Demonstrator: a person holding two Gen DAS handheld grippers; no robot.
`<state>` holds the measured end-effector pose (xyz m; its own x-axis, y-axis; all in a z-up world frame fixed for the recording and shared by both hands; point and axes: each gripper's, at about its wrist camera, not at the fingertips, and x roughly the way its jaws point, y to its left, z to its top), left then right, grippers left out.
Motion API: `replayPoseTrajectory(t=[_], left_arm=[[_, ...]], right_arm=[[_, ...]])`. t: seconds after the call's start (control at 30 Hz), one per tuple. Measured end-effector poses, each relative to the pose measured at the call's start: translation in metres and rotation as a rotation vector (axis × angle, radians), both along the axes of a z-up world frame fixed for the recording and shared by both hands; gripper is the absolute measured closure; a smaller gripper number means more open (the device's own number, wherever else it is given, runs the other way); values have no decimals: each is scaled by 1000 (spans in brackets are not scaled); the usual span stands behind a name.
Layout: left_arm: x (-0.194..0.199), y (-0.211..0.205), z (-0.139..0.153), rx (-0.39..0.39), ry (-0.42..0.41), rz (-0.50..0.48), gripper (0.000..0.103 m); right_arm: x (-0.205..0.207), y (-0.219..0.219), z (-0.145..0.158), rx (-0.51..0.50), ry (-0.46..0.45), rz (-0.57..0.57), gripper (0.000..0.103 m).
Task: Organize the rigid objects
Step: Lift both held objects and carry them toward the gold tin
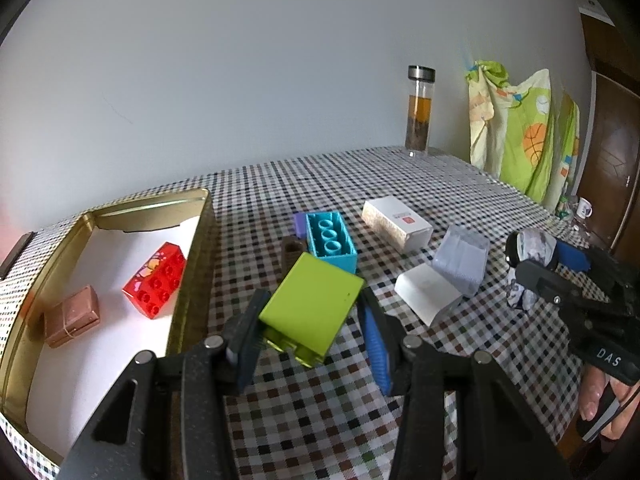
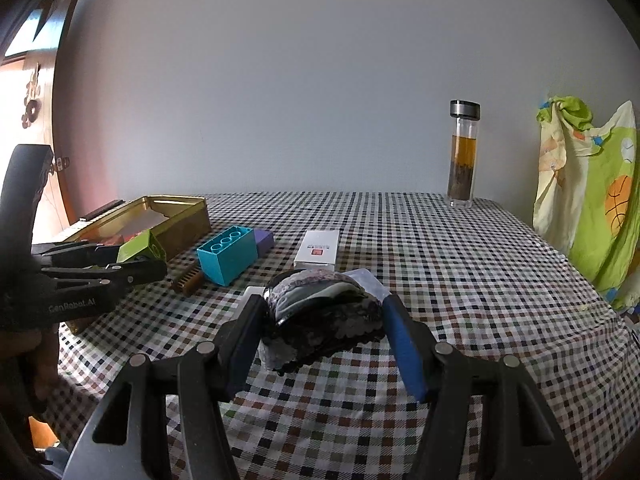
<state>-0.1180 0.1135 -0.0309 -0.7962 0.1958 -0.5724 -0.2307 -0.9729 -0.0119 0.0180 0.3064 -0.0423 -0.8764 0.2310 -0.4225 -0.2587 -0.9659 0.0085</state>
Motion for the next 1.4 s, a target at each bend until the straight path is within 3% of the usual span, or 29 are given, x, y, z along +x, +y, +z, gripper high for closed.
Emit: replayPoseTrajectory(t=[1.4], left_arm=[[23, -9, 12, 34, 141, 74, 58]], right_arm=[[25, -7, 6, 46, 165, 5, 41]])
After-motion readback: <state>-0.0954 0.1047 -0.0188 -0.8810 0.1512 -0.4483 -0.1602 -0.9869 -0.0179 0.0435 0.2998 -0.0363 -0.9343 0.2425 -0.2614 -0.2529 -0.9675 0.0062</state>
